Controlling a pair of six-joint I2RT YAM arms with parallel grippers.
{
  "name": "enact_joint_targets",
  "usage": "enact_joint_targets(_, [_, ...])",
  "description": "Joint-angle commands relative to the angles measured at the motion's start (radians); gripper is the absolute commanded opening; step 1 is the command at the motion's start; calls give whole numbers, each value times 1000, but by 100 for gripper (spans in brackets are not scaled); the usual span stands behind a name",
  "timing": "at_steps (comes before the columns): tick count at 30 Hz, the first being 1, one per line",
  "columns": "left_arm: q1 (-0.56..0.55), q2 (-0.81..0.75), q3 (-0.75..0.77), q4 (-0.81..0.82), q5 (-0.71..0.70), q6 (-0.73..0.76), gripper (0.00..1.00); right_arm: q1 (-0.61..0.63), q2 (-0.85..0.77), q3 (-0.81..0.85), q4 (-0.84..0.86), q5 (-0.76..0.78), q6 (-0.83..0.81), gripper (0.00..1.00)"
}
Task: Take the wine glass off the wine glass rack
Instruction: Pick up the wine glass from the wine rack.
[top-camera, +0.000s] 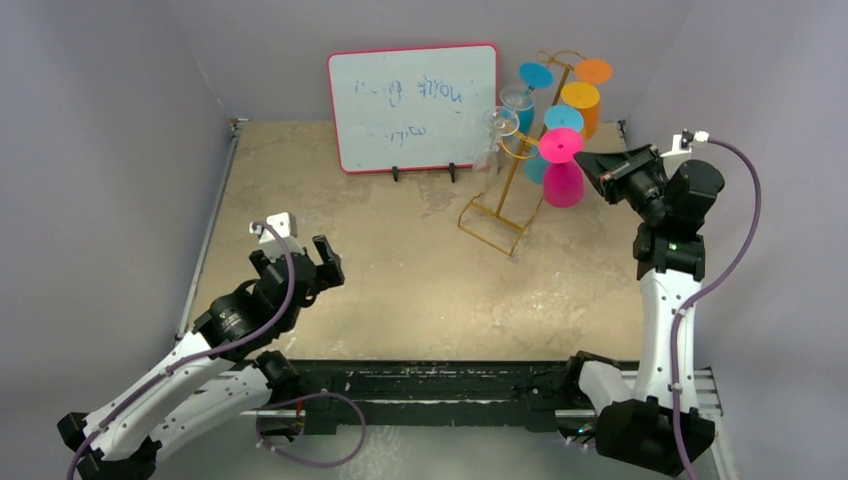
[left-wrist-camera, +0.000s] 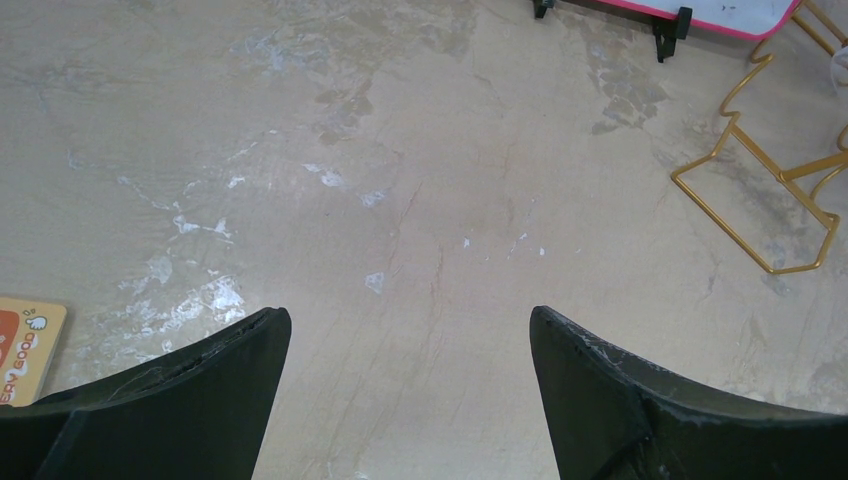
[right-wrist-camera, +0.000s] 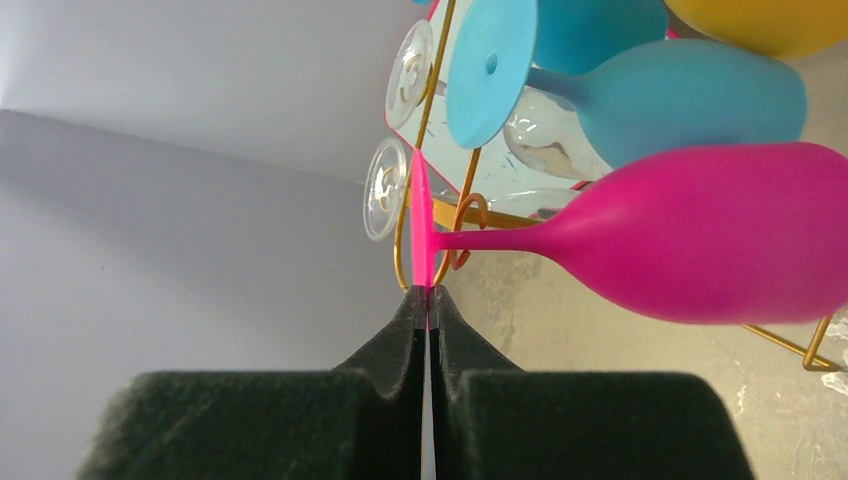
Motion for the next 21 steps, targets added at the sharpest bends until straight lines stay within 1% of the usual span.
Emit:
enact_joint_targets(1, [0,6,7,25,-11,-5,89,-2,-5,-4,49,28,15,0])
enact_joint_targets(9, [0,16,5,30,-3,2,89,-7,-14,-27,66,-21,4,0])
enact_joint_targets(15, [0,17,5,33,-3,2,89,-7,-83,-29,41,28,-18,0])
enact_joint_targets(21, [0,17,4,36,1,2,89,-8,-116,-65,37,20,-47,0])
